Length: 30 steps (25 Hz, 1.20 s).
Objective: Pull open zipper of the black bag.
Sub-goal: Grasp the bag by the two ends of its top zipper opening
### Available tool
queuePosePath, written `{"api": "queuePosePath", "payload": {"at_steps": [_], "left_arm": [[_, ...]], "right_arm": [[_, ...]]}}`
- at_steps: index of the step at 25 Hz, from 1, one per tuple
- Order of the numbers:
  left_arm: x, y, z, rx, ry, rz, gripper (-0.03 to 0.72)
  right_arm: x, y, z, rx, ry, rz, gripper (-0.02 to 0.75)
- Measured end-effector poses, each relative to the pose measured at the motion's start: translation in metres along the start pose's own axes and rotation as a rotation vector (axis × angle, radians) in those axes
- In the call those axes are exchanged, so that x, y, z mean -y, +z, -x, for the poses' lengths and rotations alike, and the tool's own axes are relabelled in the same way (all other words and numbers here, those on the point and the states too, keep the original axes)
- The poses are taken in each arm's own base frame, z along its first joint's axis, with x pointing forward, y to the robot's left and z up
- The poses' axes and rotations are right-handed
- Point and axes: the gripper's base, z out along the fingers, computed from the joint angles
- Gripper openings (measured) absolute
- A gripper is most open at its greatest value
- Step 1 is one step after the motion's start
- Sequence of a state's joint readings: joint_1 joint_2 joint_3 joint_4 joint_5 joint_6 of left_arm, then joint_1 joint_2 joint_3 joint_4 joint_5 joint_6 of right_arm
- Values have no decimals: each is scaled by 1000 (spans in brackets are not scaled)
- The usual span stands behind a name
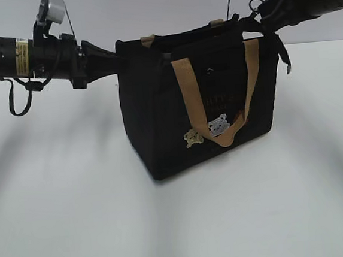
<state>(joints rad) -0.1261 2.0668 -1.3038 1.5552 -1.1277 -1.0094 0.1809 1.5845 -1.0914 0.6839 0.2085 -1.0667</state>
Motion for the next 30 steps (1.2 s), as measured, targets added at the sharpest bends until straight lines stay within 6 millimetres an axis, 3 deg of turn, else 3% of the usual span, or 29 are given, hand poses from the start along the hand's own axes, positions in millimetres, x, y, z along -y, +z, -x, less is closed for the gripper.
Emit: {"api": "queuePosePath", "payload": {"at_steps": [7,15,17,19,23,27,30], "left_arm": [[-11,3,16,12,89,26,43],[-13,3,20,17,102,31,46],[-13,3,20,16,94,30,81],[-13,3,20,16,83,27,168],[-12,3,21,15,65,18,319],[-9,-1,23,-53,72,18,348],[-7,-10,37,-126,103,79,350]], "right_arm": [[-23,1,6,-8,-3,89,-15],[-25,-1,6,-15,14,106,-15],[-26,-2,6,-19,13,115,-15],[-26,-2,5,-24,11,122,3],[-27,-2,5,-28,8,128,154],[-26,-8,8,-16,-18,120,372],[-23,-18,14,1,-89,97,440]]}}
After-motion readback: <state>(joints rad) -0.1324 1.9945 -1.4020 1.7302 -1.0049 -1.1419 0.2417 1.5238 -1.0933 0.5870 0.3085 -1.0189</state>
